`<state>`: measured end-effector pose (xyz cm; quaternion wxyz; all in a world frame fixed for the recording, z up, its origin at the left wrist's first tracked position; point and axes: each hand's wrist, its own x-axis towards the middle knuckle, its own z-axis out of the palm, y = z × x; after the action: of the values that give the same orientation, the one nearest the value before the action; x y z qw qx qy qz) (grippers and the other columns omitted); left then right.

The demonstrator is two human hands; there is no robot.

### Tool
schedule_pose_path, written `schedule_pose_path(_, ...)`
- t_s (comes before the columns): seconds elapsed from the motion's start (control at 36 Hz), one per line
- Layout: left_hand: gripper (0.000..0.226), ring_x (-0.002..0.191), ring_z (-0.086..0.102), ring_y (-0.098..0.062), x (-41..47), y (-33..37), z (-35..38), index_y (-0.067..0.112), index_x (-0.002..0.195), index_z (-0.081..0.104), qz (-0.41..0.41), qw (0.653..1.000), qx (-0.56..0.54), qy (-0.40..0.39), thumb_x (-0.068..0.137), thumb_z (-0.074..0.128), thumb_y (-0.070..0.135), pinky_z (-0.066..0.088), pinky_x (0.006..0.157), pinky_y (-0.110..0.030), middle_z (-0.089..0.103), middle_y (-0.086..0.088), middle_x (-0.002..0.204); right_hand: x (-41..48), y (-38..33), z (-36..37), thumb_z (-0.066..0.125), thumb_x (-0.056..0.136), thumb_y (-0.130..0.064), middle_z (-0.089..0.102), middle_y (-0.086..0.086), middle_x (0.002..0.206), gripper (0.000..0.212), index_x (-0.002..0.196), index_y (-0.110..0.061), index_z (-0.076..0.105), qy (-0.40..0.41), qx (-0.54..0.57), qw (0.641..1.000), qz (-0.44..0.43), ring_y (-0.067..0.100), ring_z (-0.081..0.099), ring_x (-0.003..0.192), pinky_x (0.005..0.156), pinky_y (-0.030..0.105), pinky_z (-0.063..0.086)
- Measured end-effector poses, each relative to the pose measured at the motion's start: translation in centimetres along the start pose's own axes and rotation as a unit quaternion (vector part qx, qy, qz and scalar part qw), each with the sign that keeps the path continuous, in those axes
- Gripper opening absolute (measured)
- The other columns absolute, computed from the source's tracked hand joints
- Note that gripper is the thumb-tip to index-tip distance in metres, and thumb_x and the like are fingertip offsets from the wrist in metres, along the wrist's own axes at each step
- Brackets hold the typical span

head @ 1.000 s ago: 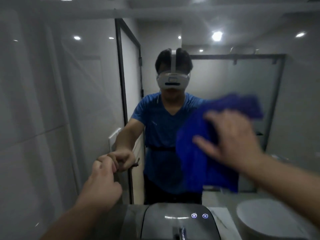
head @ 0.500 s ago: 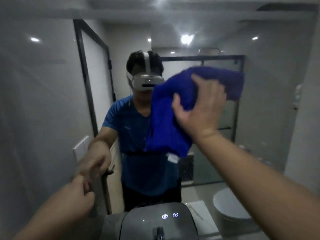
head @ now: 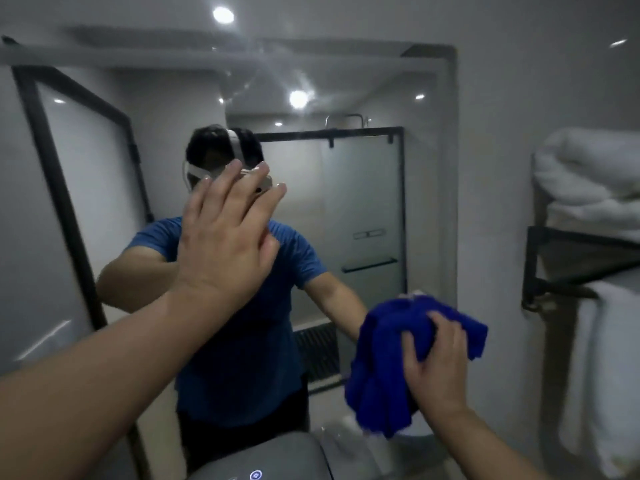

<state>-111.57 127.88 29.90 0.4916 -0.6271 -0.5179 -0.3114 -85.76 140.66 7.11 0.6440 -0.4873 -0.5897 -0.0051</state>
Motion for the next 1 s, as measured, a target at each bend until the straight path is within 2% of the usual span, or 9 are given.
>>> schedule_pose_path(0.14, 0.057, 0.157, 0.036, -0.038, -0.3, -0.3, 2.3, 0.018, 0.159, 0.051, 0.023, 0.995, 0.086, 0.052, 0.105, 0.048, 0.035, 0.024, 0.130, -0.058, 0.043, -0.012, 0.169, 14.9, -6.9, -2.6, 0.062, 0.106, -0.035, 0.061, 0.021, 0.137, 0.048, 0.139, -0.001, 0.056, 0.154, 0.063, 0.984, 0.063, 0.038, 0.056, 0.130, 0.116, 0.046, 0.040)
schedule_pose_path(0.28, 0.058, 0.157, 0.037, -0.039, -0.3, -0.4, 3.2, 0.017, 0.159, 0.051, 0.023, 0.991, 0.097, 0.085, 0.104, 0.051, 0.037, 0.023, 0.130, -0.058, 0.042, -0.013, 0.169, 22.1, -15.9, -2.4, 0.059, 0.102, -0.045, 0.064, 0.014, 0.130, 0.050, 0.136, -0.009, 0.061, 0.211, 0.048, 0.975, -0.040, 0.032, 0.059, 0.123, 0.104, 0.034, 0.037)
schedule_pose_path(0.53, 0.059, 0.158, 0.036, -0.041, -0.4, -0.5, 3.7, 0.016, 0.159, 0.050, 0.031, 0.989, 0.097, 0.106, 0.103, 0.050, 0.036, 0.021, 0.131, -0.058, 0.040, -0.014, 0.170, 3.0, -7.5, 5.2, 0.061, 0.097, -0.044, 0.056, 0.006, 0.109, 0.044, 0.130, -0.014, 0.060, 0.132, 0.052, 0.976, -0.164, 0.029, 0.055, 0.098, 0.094, 0.040, 0.041)
schedule_pose_path(0.67, 0.061, 0.157, 0.036, -0.042, -0.5, -0.7, 4.1, 0.015, 0.159, 0.049, 0.041, 0.987, 0.105, 0.114, 0.101, 0.050, 0.036, 0.022, 0.130, -0.059, 0.040, -0.015, 0.170, -9.1, 1.8, 6.0, 0.081, 0.077, -0.033, 0.059, 0.008, 0.119, 0.057, 0.125, -0.023, 0.052, -0.002, 0.002, 1.000, -0.017, 0.032, 0.060, 0.106, 0.097, 0.031, 0.040)
schedule_pose_path(0.72, 0.062, 0.158, 0.034, -0.041, -0.5, -0.8, 4.2, 0.016, 0.160, 0.047, 0.040, 0.988, 0.103, 0.109, 0.101, 0.050, 0.037, 0.020, 0.131, -0.059, 0.039, -0.015, 0.170, -11.1, 3.0, 5.7, 0.084, 0.084, -0.050, 0.068, 0.015, 0.118, 0.053, 0.123, -0.026, 0.057, -0.034, -0.004, 0.996, 0.085, 0.038, 0.067, 0.105, 0.096, 0.018, 0.036)
schedule_pose_path(0.78, 0.062, 0.158, 0.034, -0.040, -0.6, -0.8, 4.3, 0.016, 0.160, 0.047, 0.036, 0.988, 0.104, 0.107, 0.101, 0.049, 0.037, 0.019, 0.131, -0.058, 0.039, -0.014, 0.171, -11.6, 2.8, 5.5, 0.061, 0.097, -0.059, 0.069, 0.022, 0.115, 0.056, 0.120, -0.007, 0.064, -0.026, -0.012, 0.995, 0.091, 0.042, 0.067, 0.102, 0.102, 0.032, 0.046)
schedule_pose_path(0.83, 0.062, 0.158, 0.035, -0.040, -0.5, -0.6, 4.2, 0.016, 0.159, 0.048, 0.033, 0.988, 0.102, 0.107, 0.101, 0.049, 0.037, 0.019, 0.131, -0.057, 0.040, -0.014, 0.170, -10.6, 1.5, 5.3, 0.068, 0.086, -0.037, 0.067, 0.024, 0.110, 0.047, 0.116, -0.002, 0.060, 0.038, -0.010, 0.995, 0.094, 0.044, 0.064, 0.101, 0.096, 0.055, 0.052)
schedule_pose_path(0.92, 0.062, 0.158, 0.034, -0.040, -0.4, -0.3, 3.8, 0.016, 0.159, 0.050, 0.028, 0.990, 0.101, 0.095, 0.100, 0.050, 0.037, 0.018, 0.131, -0.057, 0.040, -0.014, 0.170, -5.2, -2.2, 4.2, 0.077, 0.085, -0.025, 0.063, 0.026, 0.113, 0.047, 0.120, -0.001, 0.058, 0.098, 0.058, 0.984, 0.136, 0.050, 0.061, 0.109, 0.101, 0.059, 0.048)
schedule_pose_path(1.0, 0.061, 0.158, 0.036, -0.039, -0.3, -0.3, 3.6, 0.016, 0.157, 0.052, 0.033, 0.989, 0.104, 0.096, 0.099, 0.051, 0.036, 0.019, 0.131, -0.056, 0.042, -0.013, 0.170, 4.2, -7.6, 2.2, 0.062, 0.092, -0.039, 0.064, 0.028, 0.120, 0.054, 0.123, 0.005, 0.061, 0.137, 0.102, 0.984, 0.047, 0.047, 0.060, 0.114, 0.106, 0.056, 0.046)
